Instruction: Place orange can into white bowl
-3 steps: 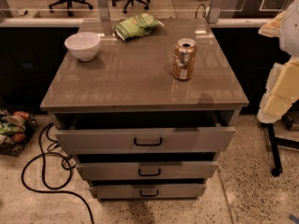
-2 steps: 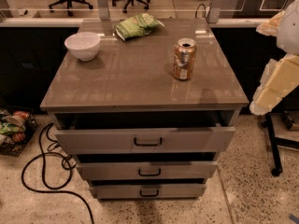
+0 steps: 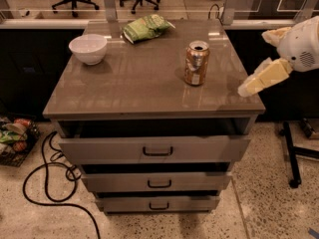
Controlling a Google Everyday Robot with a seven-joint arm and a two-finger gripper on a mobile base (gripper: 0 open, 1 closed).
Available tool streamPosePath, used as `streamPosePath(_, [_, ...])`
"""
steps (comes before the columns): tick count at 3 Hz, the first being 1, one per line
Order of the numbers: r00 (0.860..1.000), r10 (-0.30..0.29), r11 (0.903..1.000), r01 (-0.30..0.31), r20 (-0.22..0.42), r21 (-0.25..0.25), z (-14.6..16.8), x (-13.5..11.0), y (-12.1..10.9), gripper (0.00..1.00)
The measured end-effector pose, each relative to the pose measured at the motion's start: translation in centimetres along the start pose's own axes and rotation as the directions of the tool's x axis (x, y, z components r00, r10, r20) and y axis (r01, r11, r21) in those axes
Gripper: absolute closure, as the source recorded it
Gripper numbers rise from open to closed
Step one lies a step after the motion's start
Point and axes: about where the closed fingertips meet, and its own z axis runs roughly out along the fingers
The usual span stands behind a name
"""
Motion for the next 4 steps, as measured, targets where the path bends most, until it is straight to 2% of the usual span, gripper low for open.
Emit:
streamPosePath(1, [0.974,0.076,0.9971,-0.074,0.212,-0.016,4.6,-1.3,-2.7,0.00])
streamPosePath(2, [0.936,0.096,0.9953,-0.086,0.337,-0.043,7.8,-2.6,-3.6,0.00])
streamPosePath(3, [0.936,0.096,0.9953,-0.086,0.337,-0.043,7.8,-2.6,-3.6,0.00])
streamPosePath(4, [0.914,0.104,0.9946,-0.092,0.392,-0.048,9.6,-3.3,-3.6,0.00])
